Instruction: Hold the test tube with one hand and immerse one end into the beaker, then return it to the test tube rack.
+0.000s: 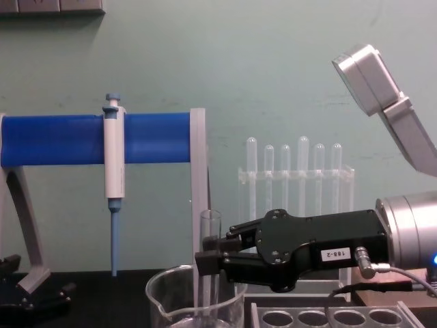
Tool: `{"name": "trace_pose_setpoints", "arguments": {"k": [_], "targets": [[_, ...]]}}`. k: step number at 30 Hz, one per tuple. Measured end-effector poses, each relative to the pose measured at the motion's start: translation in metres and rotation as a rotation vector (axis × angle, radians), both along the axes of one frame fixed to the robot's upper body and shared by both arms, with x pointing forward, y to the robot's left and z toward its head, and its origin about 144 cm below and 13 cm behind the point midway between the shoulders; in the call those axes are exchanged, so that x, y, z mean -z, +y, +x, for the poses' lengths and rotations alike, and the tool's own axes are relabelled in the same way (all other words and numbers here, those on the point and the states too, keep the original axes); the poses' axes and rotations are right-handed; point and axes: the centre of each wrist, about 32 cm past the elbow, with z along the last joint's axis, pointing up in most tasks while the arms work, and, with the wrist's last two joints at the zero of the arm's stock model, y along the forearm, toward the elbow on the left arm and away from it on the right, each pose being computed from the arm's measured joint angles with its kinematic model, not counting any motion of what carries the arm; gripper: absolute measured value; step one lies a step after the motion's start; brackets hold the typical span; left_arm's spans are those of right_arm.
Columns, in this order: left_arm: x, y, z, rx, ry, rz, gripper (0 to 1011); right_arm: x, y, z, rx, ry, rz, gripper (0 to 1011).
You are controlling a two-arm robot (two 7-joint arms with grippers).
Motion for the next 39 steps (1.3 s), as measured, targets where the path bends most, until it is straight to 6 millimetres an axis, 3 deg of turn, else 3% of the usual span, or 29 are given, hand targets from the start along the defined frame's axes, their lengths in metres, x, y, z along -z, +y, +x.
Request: {"name": "trace_pose_setpoints", "arguments": {"k": [39], "targets": [[0.0000, 0.0000, 0.0000, 0.000, 0.000, 0.000, 1000, 0.0000, 0.0000, 0.0000, 0.000, 0.000, 0.000, 238]]}}
